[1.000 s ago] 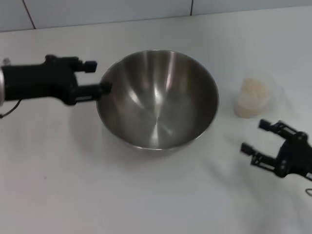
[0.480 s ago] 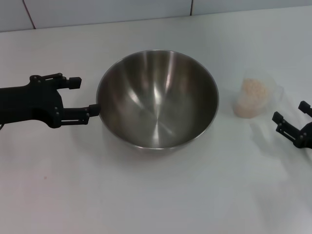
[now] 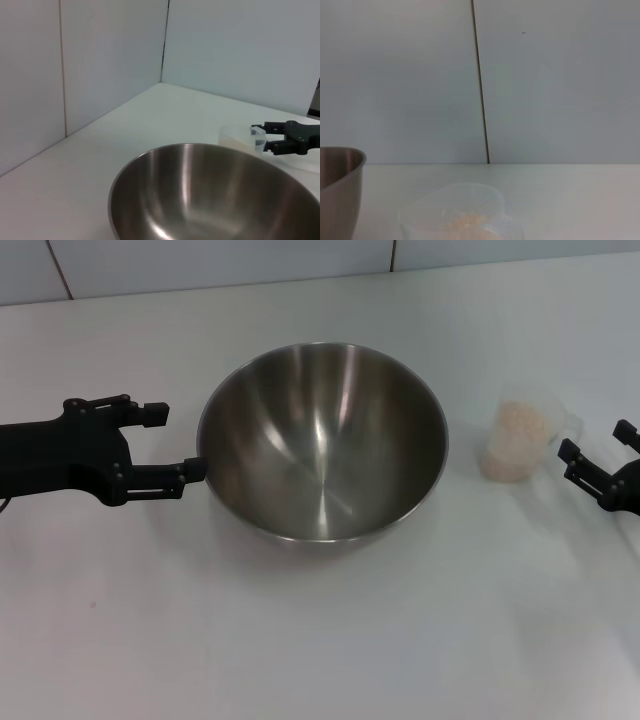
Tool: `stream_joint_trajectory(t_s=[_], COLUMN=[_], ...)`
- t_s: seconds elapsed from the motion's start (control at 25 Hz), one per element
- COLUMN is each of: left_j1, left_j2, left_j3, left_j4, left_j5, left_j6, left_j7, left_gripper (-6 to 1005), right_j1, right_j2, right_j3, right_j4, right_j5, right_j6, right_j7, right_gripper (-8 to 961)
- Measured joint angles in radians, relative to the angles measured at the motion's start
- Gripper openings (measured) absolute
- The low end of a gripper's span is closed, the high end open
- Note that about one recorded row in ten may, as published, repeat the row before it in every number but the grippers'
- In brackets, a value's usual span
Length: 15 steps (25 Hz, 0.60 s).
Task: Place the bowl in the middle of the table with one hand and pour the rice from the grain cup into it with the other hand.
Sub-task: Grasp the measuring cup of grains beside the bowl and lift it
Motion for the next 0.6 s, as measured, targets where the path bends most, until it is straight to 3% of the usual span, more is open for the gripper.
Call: stream_joint_trajectory(t_s=[0.6], left_j1=[-0.007], left_j2=[0.002], left_j3=[0.0], left_j4=[0.009], left_j5=[0.046], left_j6=[0.03], left_j7=[-0.016], left_gripper=[847], right_j1=[0.059], right_j2=[-0.002], right_j3=[0.018], right_j4=[-0.001], right_j5=[0.034], right_j6=[0.04], right_j7=[0.0], right_gripper=[829])
